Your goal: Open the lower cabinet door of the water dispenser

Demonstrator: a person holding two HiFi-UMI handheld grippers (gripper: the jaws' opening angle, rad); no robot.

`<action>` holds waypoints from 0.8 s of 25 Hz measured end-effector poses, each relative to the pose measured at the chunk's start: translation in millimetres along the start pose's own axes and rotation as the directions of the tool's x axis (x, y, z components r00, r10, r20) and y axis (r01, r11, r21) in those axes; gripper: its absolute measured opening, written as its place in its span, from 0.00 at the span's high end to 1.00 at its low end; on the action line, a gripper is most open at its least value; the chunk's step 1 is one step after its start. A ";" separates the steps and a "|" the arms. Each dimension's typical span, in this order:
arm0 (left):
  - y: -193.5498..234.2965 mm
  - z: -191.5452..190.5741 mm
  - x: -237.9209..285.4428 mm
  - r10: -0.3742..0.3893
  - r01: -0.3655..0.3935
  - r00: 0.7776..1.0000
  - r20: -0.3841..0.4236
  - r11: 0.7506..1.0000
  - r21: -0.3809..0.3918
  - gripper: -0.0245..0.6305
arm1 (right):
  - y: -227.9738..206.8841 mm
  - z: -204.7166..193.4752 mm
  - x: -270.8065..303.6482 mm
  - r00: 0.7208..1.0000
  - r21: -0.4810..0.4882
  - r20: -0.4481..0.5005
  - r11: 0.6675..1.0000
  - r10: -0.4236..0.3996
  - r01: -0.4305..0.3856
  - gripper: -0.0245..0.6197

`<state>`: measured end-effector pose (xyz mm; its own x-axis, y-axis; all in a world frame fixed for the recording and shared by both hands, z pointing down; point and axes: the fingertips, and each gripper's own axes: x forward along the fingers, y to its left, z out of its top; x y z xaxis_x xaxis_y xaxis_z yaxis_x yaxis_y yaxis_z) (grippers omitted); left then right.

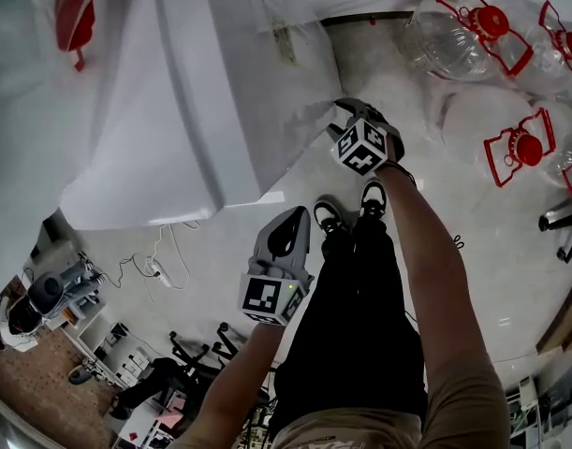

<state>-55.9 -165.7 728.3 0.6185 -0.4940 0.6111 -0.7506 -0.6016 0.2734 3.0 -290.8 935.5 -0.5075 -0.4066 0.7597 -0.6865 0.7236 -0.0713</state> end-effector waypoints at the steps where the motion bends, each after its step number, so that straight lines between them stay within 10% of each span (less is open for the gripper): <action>1: -0.9 -1.7 0.2 -0.001 0.001 1.000 0.002 1.000 -0.004 0.96 | 0.0 0.2 -0.4 1.000 0.006 -0.001 1.000 0.000 0.000 0.68; 20: 12.2 -18.9 -12.3 0.022 -0.023 0.999 -0.025 0.998 -0.055 0.96 | 11.4 -6.7 -9.1 0.992 -0.020 -0.123 1.000 0.020 -0.023 0.77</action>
<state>-77.0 -155.1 738.3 0.5958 -0.4915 0.6352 -0.7765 -0.5544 0.2994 3.3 -275.1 932.1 -0.4530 -0.3203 0.8320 -0.6641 0.7438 -0.0753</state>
